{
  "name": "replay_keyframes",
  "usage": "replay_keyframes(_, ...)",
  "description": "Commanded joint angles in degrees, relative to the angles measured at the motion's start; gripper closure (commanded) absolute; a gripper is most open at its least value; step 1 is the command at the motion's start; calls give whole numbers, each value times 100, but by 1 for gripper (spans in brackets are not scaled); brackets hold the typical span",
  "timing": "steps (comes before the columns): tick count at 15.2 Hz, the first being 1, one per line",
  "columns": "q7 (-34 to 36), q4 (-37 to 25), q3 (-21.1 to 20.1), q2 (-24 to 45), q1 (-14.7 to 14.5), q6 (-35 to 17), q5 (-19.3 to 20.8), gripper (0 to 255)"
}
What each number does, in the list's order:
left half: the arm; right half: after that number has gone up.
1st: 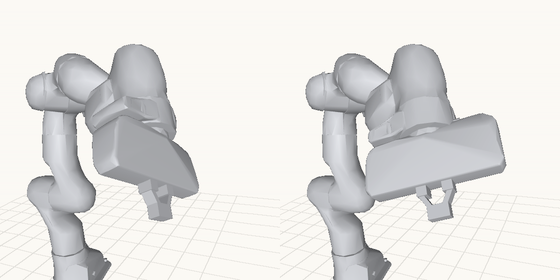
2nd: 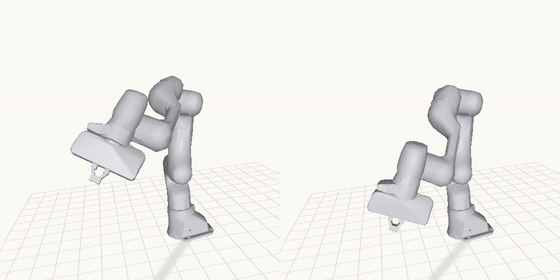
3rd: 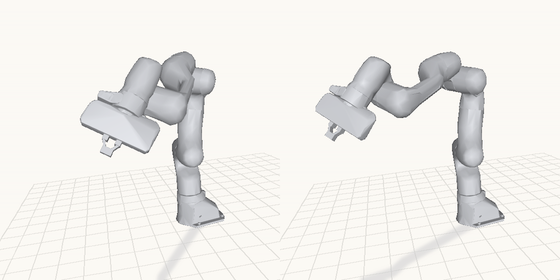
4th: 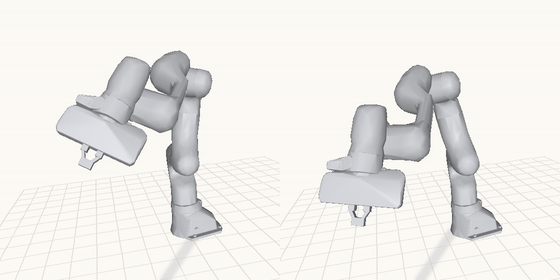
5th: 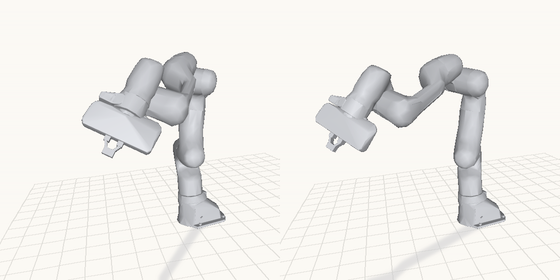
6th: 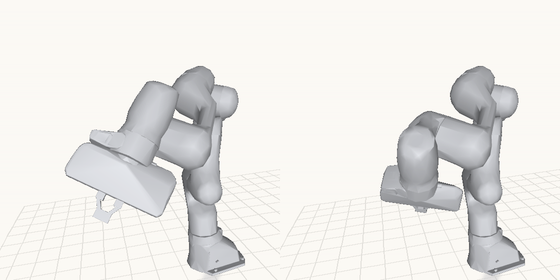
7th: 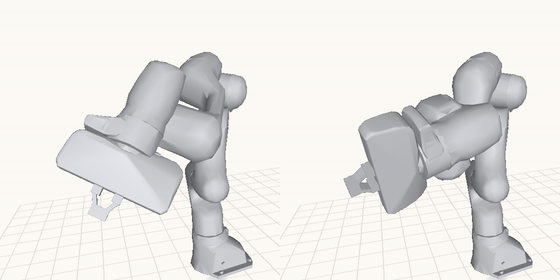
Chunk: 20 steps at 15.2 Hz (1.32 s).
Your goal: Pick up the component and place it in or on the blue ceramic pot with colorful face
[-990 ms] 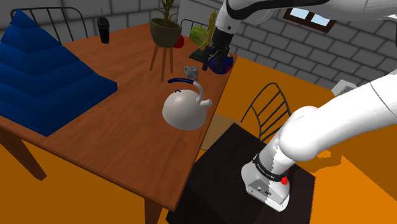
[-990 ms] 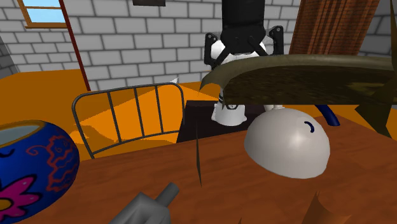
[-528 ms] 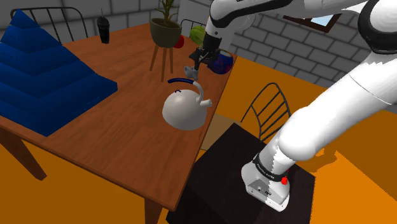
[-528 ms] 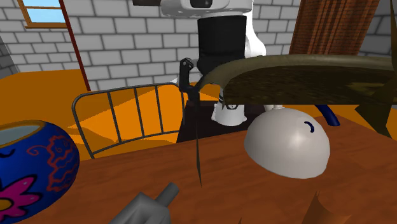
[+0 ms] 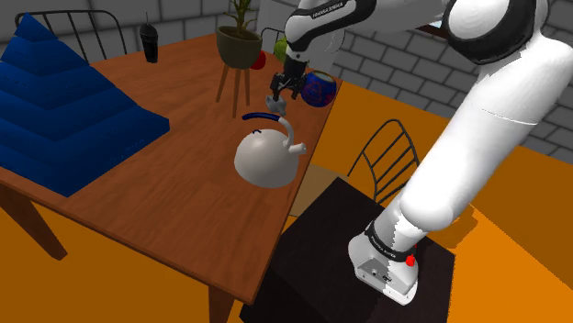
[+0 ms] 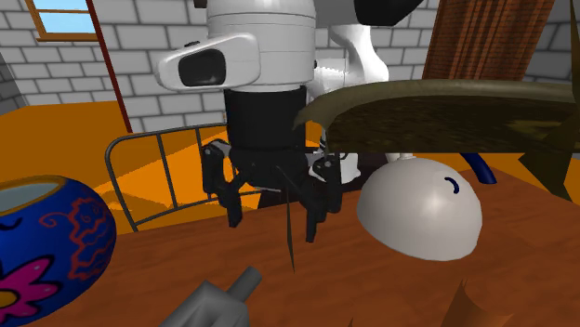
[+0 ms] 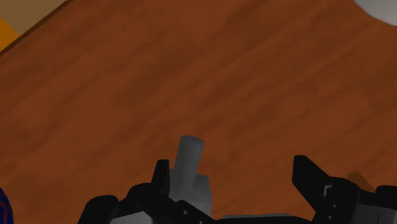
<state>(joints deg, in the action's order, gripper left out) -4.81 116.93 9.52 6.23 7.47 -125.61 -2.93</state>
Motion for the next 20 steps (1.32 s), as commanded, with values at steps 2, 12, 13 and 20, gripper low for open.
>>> replay_keyframes(2, 11, -535, 62, 618, 85, -134, -44, 0)
replay_keyframes(12, -25, -1161, 97, 1633, 244, -578, -181, 0)
replay_keyframes(13, -32, -1148, 91, 1681, 249, -637, -192, 0)
replay_keyframes(20, -36, -1142, 87, 1708, 252, -671, -199, 0)
